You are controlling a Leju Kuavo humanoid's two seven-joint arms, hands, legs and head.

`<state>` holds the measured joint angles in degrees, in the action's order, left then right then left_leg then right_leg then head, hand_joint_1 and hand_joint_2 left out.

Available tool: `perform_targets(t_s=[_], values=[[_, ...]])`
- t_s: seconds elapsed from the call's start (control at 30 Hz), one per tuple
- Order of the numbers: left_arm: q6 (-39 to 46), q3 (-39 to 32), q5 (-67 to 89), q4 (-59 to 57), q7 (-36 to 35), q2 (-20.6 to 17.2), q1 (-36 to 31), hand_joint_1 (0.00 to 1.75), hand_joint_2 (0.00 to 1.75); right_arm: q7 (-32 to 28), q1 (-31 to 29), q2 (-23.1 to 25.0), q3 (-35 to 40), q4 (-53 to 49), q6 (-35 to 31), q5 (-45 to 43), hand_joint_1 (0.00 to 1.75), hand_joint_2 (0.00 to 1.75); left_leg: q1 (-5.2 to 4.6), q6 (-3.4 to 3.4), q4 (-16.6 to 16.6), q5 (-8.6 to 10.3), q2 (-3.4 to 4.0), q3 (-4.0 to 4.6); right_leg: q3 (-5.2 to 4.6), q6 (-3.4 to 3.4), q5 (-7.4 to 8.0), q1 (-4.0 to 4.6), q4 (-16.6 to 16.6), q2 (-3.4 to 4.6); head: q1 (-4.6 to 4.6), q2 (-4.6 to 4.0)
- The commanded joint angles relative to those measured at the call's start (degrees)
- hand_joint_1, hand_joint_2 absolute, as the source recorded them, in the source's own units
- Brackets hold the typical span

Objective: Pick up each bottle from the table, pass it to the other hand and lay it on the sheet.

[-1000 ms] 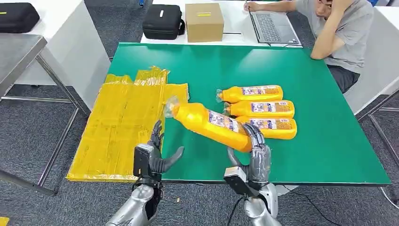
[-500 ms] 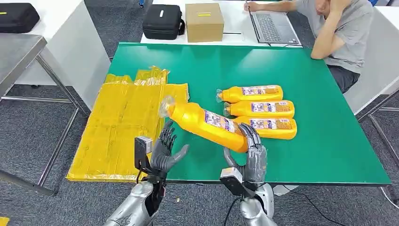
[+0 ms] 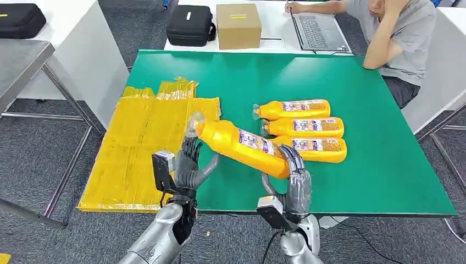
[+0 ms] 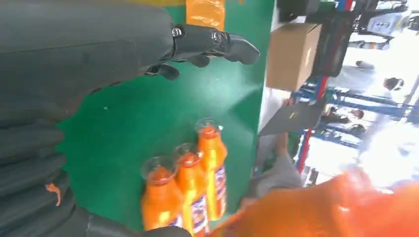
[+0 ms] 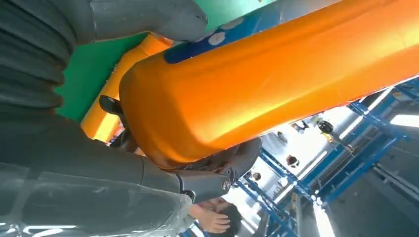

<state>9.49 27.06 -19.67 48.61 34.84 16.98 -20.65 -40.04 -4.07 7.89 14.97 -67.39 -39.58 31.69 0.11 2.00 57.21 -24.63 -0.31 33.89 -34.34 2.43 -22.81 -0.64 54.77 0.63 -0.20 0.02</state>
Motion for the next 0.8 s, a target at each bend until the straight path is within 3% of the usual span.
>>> perform_targets(t_s=[0.03, 0.17, 0.3, 0.8], values=[[-0.88, 2.07, -1.74, 2.44, 0.77, -1.38, -1.18, 0.00, 1.75, 0.04, -2.73, -0.74, -0.35, 3.90, -0.42, -2.31, 1.75, 1.75, 0.00, -0.09, -0.02, -0.09, 0.07, -0.21, 0.18, -0.08, -0.09, 0.01, 0.01, 0.00, 0.00, 0.00], [-3.22, 3.29, -3.59, 2.46, -1.59, -1.78, -1.14, 0.00, 1.75, 0.04, -2.93, -0.74, -0.72, 3.79, -0.42, -2.26, 1.75, 1.75, 0.01, -0.06, -0.03, -0.04, 0.06, -0.11, 0.10, -0.06, -0.03, 0.01, -0.02, 0.02, 0.02, 0.00], [-11.24, 6.96, -8.65, 1.41, -7.39, -1.98, -1.35, 0.00, 1.75, 0.04, -4.03, -0.76, -2.67, 3.80, -0.42, 0.46, 1.75, 1.75, -0.01, -0.08, -0.03, -0.06, 0.06, -0.16, 0.15, -0.07, -0.06, 0.01, -0.01, 0.00, 0.00, 0.00], [-11.51, 11.26, -8.35, 3.08, -6.78, -2.65, -1.69, 0.00, 1.75, 0.04, -5.95, -0.61, -4.75, 2.31, -0.42, 0.42, 1.75, 1.75, -0.03, -0.11, 0.00, -0.10, 0.11, -0.22, 0.18, -0.10, -0.10, -0.01, 0.05, 0.03, 0.00, 0.00]])
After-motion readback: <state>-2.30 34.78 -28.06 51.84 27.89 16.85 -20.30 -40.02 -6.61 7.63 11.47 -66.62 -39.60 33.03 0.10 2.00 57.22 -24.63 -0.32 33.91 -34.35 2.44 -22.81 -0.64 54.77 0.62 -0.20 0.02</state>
